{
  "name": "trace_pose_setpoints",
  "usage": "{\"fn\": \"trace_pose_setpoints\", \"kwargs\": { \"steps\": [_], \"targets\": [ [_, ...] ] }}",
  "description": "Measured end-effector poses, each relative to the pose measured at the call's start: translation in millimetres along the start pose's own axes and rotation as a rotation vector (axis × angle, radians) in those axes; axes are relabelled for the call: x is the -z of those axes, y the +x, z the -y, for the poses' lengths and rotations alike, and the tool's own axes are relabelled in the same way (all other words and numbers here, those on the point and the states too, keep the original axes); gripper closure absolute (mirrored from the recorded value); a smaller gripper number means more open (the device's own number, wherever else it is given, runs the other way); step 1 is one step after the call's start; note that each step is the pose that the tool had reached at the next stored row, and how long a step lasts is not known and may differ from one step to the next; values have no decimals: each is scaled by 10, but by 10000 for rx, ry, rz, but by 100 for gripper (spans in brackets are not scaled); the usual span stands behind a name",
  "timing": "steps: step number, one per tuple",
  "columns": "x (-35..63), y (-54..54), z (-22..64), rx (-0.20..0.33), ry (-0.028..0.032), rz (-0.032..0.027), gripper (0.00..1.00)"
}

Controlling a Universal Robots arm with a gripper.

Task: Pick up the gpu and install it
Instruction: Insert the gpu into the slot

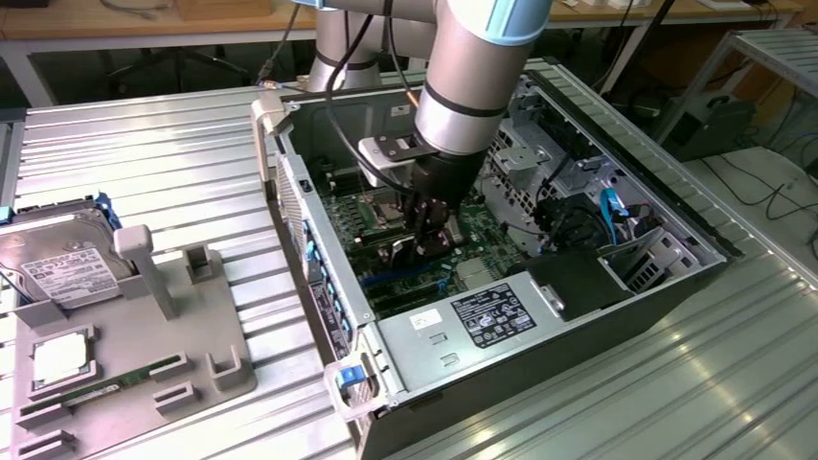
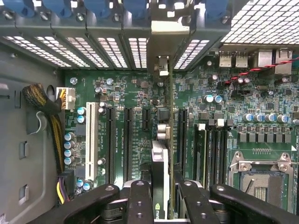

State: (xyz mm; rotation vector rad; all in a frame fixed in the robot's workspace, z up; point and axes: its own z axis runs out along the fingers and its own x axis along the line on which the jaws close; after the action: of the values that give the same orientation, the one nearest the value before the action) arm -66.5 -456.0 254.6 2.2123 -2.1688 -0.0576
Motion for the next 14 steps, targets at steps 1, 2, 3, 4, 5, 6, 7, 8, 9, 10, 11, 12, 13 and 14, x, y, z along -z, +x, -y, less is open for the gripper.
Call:
{"fn": "trace_pose_setpoints", "kwargs": {
  "steps": [1,2,3,4,5,6,7,8,9,10,11,12,13,14],
  "targets": [
    [0,-1,-3,-27,0,1,73],
    [0,-1,-3,-38,0,1,73],
    [0,-1,-3,-43,0,3,73],
    [0,-1,-4,-50,0,3,73],
    [0,-1,-4,-60,0,3,73],
    [0,-1,-4,-85,0,5,73],
    [0,-1,-4,-116,0,7,73],
    [0,-1,-4,-149,-1,8,73],
    [0,-1,-4,-154,-1,8,73],
    [0,-1,-8,-156,-1,8,73],
    [-1,-1,-13,-156,-1,9,73],
    [-1,-1,-22,-156,-1,8,73],
    [-1,-1,-28,-156,-1,8,73],
    [-2,-1,-31,-157,-1,9,73]
  ]
}}
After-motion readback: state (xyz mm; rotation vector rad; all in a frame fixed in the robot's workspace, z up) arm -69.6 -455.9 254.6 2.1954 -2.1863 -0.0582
